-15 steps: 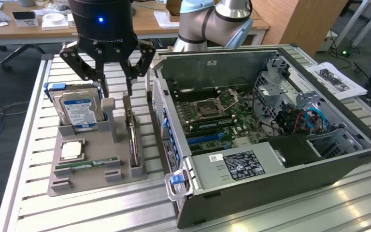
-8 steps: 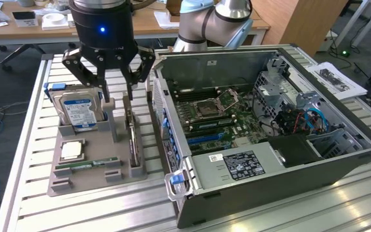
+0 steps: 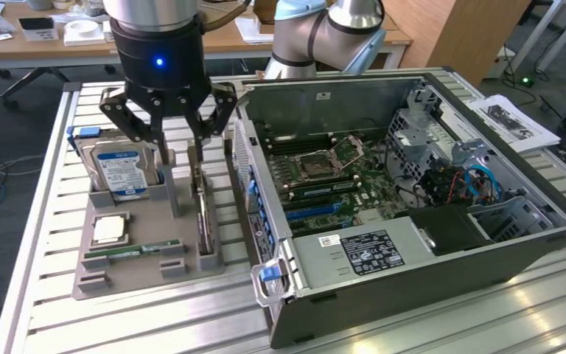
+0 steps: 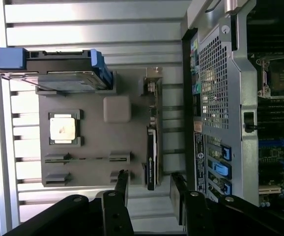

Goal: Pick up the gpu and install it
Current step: 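Pick up the gpu and move the gpu toward the slot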

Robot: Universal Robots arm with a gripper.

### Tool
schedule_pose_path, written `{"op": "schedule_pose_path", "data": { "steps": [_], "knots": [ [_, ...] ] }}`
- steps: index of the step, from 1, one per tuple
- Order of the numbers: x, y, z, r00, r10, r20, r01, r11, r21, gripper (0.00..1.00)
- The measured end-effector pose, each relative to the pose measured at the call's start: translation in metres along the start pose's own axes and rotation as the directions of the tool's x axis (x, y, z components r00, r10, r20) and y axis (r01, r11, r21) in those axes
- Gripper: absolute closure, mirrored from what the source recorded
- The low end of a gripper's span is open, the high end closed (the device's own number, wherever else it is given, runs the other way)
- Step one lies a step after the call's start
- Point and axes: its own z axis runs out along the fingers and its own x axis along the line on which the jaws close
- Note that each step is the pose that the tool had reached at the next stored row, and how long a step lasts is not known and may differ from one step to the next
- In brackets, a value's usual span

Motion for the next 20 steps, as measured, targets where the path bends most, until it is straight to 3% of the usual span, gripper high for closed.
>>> {"op": "schedule_pose_path", "data": {
  "steps": [20],
  "knots": [
    [0.001,-0.0016,0.0364,1.0,0.0,0.0009,0.0,1.0,-0.0001,0.53]
  ]
}}
